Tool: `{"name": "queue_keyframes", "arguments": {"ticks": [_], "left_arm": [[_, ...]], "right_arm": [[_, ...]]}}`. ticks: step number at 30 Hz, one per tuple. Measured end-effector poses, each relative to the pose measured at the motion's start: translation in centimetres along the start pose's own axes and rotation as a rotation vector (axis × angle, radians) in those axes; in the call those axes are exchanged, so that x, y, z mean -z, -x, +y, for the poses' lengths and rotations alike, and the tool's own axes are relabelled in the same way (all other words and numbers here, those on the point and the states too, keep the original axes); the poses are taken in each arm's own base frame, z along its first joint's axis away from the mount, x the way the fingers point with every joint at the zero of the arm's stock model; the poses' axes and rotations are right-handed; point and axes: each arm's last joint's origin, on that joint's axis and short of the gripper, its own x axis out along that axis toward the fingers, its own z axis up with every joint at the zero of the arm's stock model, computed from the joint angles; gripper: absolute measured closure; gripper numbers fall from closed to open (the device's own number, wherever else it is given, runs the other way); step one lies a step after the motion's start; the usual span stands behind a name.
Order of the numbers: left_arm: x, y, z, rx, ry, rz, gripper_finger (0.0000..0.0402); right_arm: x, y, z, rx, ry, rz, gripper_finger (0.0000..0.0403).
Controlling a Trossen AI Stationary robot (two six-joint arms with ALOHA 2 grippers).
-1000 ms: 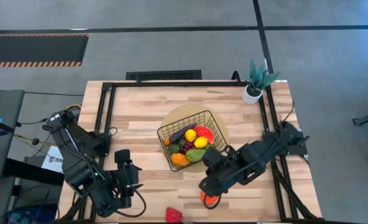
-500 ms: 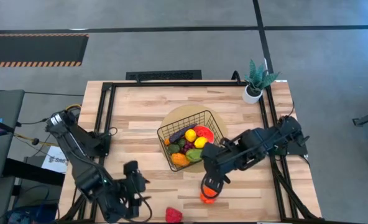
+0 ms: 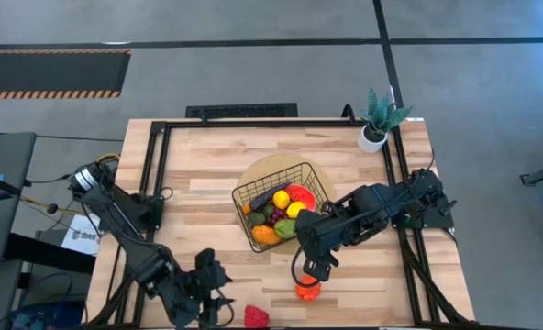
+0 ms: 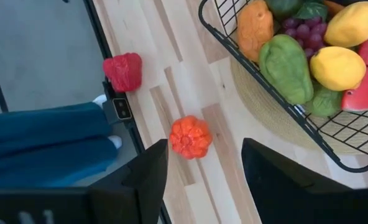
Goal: Build produce basket
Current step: Put the red bell pepper into the wire basket
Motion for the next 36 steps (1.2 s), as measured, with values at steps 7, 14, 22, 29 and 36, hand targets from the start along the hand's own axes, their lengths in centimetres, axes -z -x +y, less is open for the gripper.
{"name": "queue_keyframes", "arguments": {"ticks": [7,14,22,29,36], "left_arm": [[0.1,-1.3,1.4,-0.024,0.058,0.068,0.0168],[-0.2,-1.6,1.1,0.080,-0.204,0.103,0.0168],[-0.3,-1.7,1.0,0.117,-0.387,0.099,0.0175],[-0.5,-1.7,0.5,0.138,-0.418,0.050,0.0186],[1.1,-5.1,-0.3,0.125,-0.446,0.091,0.0187]], "right_arm": [[0.1,0.0,0.1,-0.007,-0.003,0.008,0.0181],[0.1,0.0,0.1,-0.008,-0.037,0.009,0.0182],[0.1,0.0,0.1,-0.008,-0.071,0.010,0.0182],[-0.1,0.0,-0.1,-0.007,-0.076,0.010,0.0182],[-0.2,0.2,-0.3,-0.010,-0.063,0.006,0.0182]]}}
